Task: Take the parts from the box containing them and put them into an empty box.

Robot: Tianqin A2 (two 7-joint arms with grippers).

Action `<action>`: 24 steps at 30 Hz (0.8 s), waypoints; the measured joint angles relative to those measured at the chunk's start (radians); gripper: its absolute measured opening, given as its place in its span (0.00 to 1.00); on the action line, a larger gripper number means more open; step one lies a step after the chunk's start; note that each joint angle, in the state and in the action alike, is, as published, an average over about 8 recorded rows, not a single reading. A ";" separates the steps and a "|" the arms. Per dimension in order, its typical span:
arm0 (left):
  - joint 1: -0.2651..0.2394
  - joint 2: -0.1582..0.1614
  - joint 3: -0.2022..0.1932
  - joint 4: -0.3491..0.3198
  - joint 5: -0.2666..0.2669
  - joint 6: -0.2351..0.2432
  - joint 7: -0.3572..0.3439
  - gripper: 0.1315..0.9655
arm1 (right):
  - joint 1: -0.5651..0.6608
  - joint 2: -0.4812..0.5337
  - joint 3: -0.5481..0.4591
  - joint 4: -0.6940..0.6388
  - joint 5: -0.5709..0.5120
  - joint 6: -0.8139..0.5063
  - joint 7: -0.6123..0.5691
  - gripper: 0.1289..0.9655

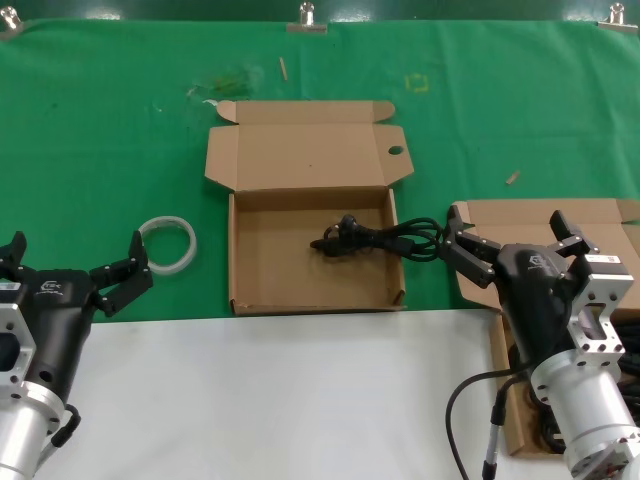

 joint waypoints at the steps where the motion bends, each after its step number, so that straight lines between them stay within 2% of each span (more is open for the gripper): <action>1: 0.000 0.000 0.000 0.000 0.000 0.000 0.000 1.00 | 0.000 0.000 0.000 0.000 0.000 0.000 0.000 1.00; 24: 0.000 0.000 0.000 0.000 0.000 0.000 0.000 1.00 | 0.000 0.000 0.000 0.000 0.000 0.000 0.000 1.00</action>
